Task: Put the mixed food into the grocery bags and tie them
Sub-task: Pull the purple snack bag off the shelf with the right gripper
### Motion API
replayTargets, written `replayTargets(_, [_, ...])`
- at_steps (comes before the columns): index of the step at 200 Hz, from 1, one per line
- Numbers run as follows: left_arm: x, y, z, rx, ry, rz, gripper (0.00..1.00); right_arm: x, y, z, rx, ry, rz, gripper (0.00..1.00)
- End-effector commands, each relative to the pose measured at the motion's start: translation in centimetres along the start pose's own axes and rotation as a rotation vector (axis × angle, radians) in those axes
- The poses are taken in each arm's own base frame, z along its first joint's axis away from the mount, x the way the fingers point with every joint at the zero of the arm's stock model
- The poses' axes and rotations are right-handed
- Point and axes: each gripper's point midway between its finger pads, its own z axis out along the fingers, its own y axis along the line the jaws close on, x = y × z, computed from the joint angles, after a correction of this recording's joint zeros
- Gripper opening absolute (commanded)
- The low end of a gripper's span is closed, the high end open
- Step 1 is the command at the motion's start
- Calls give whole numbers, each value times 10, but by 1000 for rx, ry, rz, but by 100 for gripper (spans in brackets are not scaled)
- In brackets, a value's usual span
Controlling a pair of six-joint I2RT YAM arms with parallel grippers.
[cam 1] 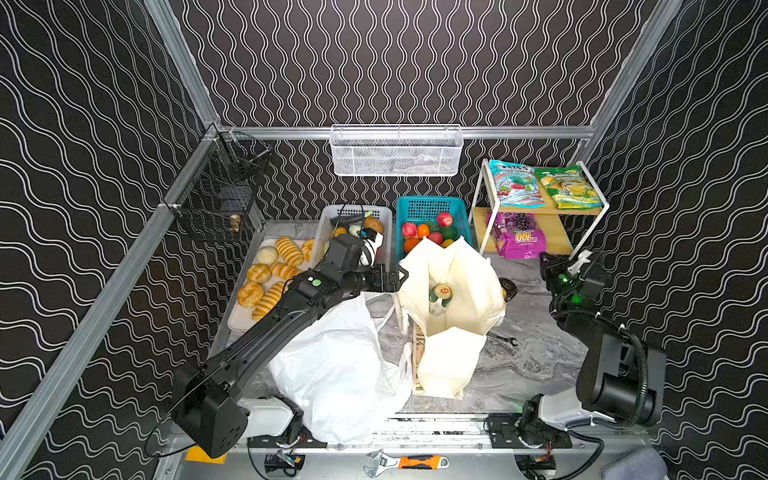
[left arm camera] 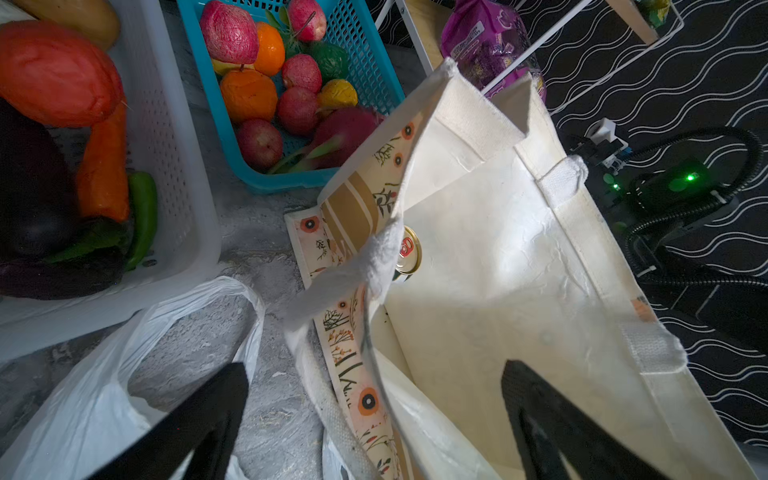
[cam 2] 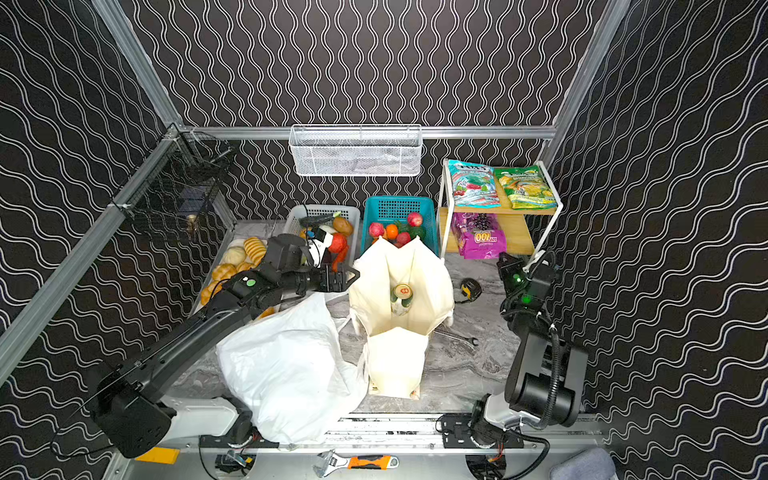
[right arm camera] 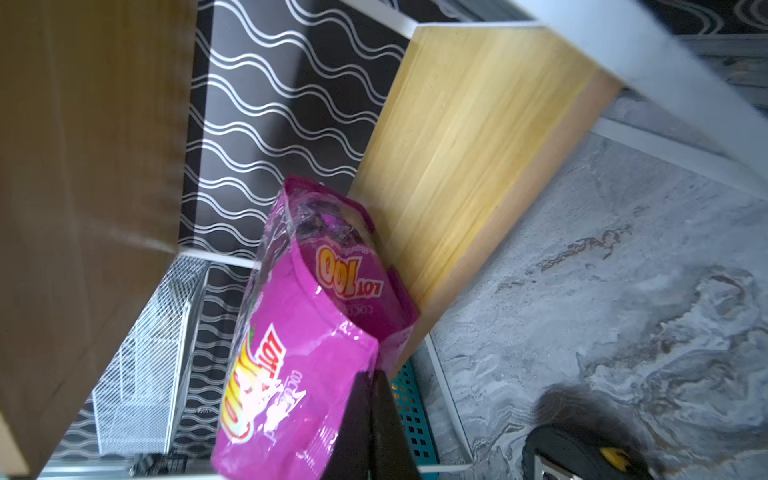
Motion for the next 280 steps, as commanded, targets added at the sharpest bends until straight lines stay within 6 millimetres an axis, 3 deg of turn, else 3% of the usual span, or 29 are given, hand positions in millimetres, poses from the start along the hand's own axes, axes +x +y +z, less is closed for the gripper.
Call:
replayTargets(1, [-5,-4,-1,18,-16,7,99,14,33,-3,-170,124,-90,30])
replayTargets(13, [-6,-4,-3,14,-22,9,99,11,29,-3,-169,137,-90,47])
replayTargets(33, [-6,-3,-3,15,-26,8,99,3,11,-3,-87,118,-98,63])
replayTargets(57, [-5,-4,-2,16,-18,7,99,-3,5,-3,-22,111,-191,72])
replayTargets(83, [-4,-5,-1,23,-13,7,99,-11,15,-1,-18,118,-314,76])
replayTargets(149, [-5,-6,3,35,-7,5,99,-22,26,16,-48,159,-530,79])
replayTargets(169, [-5,-7,5,40,-3,2,99,-19,27,23,-83,187,-514,80])
replayTargets(176, [-5,-6,5,38,-2,1,99,-26,39,26,-111,169,-531,80])
replayTargets(206, [-4,-6,6,36,-2,-2,99,-16,49,35,-205,201,-519,80])
replayTargets(251, [-6,-6,4,30,-1,5,99,-8,36,49,-196,231,-494,81])
replayTargets(266, [-5,-6,4,28,1,8,99,-6,30,50,-181,241,-489,74])
replayTargets(280, [-5,-6,3,30,2,8,99,-2,27,49,-179,248,-481,55])
